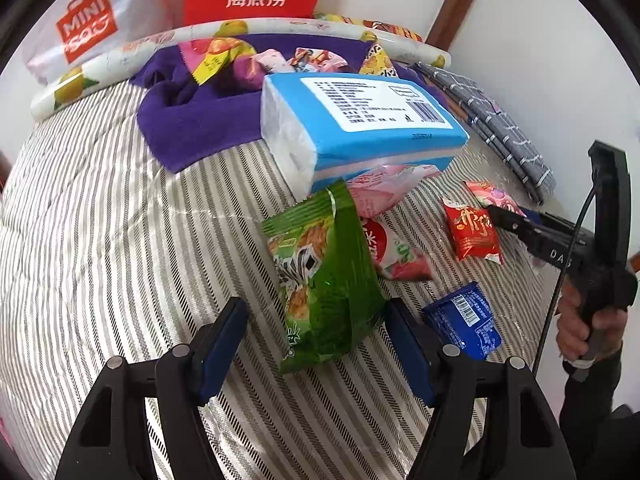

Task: Organize snacks
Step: 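Grasp the green snack bag with the left gripper while the right gripper holds the pink packet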

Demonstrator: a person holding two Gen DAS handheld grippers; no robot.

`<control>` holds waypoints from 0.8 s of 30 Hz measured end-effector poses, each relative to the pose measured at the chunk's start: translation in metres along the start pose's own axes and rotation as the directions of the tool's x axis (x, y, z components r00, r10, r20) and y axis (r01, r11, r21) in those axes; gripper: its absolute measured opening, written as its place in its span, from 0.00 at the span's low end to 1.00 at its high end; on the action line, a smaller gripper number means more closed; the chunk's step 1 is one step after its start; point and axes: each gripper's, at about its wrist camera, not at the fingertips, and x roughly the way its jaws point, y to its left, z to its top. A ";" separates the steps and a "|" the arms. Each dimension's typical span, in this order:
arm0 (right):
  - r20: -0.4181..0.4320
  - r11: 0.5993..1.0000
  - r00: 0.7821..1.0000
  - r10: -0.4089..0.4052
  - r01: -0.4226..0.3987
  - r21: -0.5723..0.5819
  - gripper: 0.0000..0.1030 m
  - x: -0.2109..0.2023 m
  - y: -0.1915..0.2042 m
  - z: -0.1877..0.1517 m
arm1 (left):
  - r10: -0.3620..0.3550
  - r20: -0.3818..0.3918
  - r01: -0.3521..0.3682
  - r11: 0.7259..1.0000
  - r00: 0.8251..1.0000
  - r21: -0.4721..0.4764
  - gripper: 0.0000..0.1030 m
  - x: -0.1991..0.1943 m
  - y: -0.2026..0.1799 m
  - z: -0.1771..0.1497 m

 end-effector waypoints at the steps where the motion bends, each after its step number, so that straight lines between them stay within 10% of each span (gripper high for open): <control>1: 0.000 1.000 1.000 0.007 -0.007 0.004 0.34 0.001 -0.001 0.001 | 0.001 0.001 -0.001 1.000 1.000 0.008 0.67 0.001 -0.001 0.001; 8: -0.001 1.000 1.000 0.019 -0.019 0.007 0.22 -0.001 -0.004 0.002 | -0.068 0.012 0.068 0.998 0.998 0.010 0.45 -0.003 0.000 0.002; 24: 0.101 0.998 0.993 0.055 -0.053 -0.021 0.22 -0.050 0.026 0.044 | -0.070 0.121 0.082 0.992 0.990 -0.099 0.45 -0.078 0.047 0.022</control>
